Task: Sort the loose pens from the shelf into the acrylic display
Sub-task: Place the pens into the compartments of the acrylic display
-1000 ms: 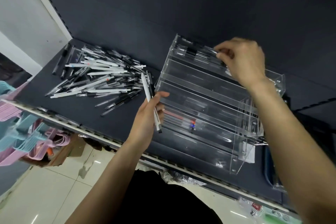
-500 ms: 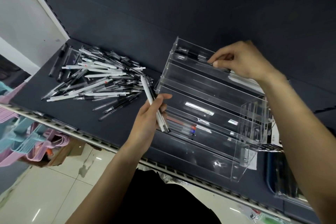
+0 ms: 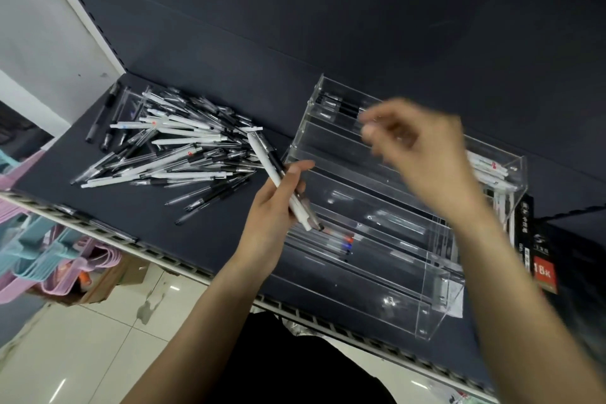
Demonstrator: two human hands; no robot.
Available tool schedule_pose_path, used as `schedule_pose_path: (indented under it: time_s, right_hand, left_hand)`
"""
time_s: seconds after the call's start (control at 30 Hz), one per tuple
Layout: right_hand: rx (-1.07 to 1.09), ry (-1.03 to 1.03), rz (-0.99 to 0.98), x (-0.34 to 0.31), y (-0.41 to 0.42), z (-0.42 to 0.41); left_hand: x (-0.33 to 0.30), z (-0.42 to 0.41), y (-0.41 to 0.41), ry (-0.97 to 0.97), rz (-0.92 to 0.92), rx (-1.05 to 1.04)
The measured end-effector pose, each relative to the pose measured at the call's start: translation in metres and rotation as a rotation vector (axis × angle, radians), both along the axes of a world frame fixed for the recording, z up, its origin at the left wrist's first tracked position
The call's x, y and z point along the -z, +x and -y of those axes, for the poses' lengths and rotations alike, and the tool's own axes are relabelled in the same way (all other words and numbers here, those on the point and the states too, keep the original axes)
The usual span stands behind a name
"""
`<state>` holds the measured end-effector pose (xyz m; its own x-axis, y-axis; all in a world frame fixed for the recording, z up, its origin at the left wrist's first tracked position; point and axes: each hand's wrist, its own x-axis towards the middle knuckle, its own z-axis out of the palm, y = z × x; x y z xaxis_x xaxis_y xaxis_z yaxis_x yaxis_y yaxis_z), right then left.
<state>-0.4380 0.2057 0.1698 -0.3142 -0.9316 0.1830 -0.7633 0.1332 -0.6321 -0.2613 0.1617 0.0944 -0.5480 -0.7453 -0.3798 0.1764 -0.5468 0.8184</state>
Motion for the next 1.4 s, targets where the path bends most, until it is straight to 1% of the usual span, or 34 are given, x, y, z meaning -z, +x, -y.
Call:
schedule_pose_path:
  time_s: [0.03, 0.1, 0.23, 0.3, 0.4, 0.47, 0.5, 0.6, 0.7, 0.87, 1.0, 1.13, 1.2, 1.23, 1.3, 1.37, 1.4]
  right_hand:
    - [-0.020, 0.068, 0.063, 0.003, 0.018, -0.010]
    - [-0.044, 0.200, 0.109, 0.015, 0.040, -0.021]
    - [0.022, 0.209, 0.320, 0.023, 0.035, -0.022]
    - [0.015, 0.225, 0.333, 0.021, 0.030, -0.021]
    - [-0.010, 0.242, 0.202, 0.021, 0.023, -0.019]
    - [0.049, 0.193, 0.122, 0.015, 0.008, -0.014]
    - [0.088, 0.147, 0.033, 0.012, -0.002, -0.011]
    - [0.159, 0.064, -0.364, 0.003, -0.030, 0.005]
    - [0.123, 0.147, -0.594, 0.011, -0.045, 0.024]
    - [0.102, 0.260, -0.827, 0.023, -0.051, 0.039]
    - [0.103, 0.297, -0.917, 0.030, -0.051, 0.042]
    - [0.088, 0.303, -0.867, 0.029, -0.051, 0.040]
    - [0.112, 0.253, -0.805, 0.027, -0.053, 0.037]
    - [0.136, 0.191, -0.744, 0.025, -0.052, 0.032]
    - [0.192, 0.031, -0.533, 0.017, -0.042, 0.014]
    - [0.203, -0.084, -0.198, 0.009, -0.016, -0.012]
    - [0.195, -0.081, -0.036, 0.008, 0.000, -0.026]
  left_hand:
    - [-0.003, -0.001, -0.004, -0.023, -0.003, -0.003]
    - [-0.007, -0.002, -0.014, -0.094, 0.014, 0.011]
    - [-0.014, -0.005, -0.028, -0.203, 0.011, 0.012]
    - [-0.016, -0.006, -0.032, -0.222, 0.001, 0.013]
    - [-0.017, -0.008, -0.036, -0.207, 0.018, 0.019]
    - [-0.017, -0.007, -0.037, -0.190, 0.047, 0.018]
    - [-0.016, -0.006, -0.036, -0.177, 0.063, 0.023]
    - [-0.012, -0.004, -0.030, -0.151, 0.102, 0.078]
    - [-0.009, -0.004, -0.024, -0.136, 0.112, 0.071]
    - [-0.004, -0.005, -0.015, -0.170, 0.123, -0.003]
    - [-0.001, -0.006, -0.009, -0.168, 0.126, -0.029]
    - [0.001, -0.009, -0.004, -0.173, 0.121, -0.033]
    - [0.000, -0.010, -0.002, -0.169, 0.101, -0.037]
    - [-0.001, -0.011, -0.002, -0.166, 0.085, -0.040]
    - [-0.003, -0.011, -0.004, -0.161, 0.047, -0.051]
    - [-0.004, -0.012, -0.007, -0.173, 0.027, -0.063]
    - [-0.004, -0.014, -0.010, -0.192, 0.024, -0.066]
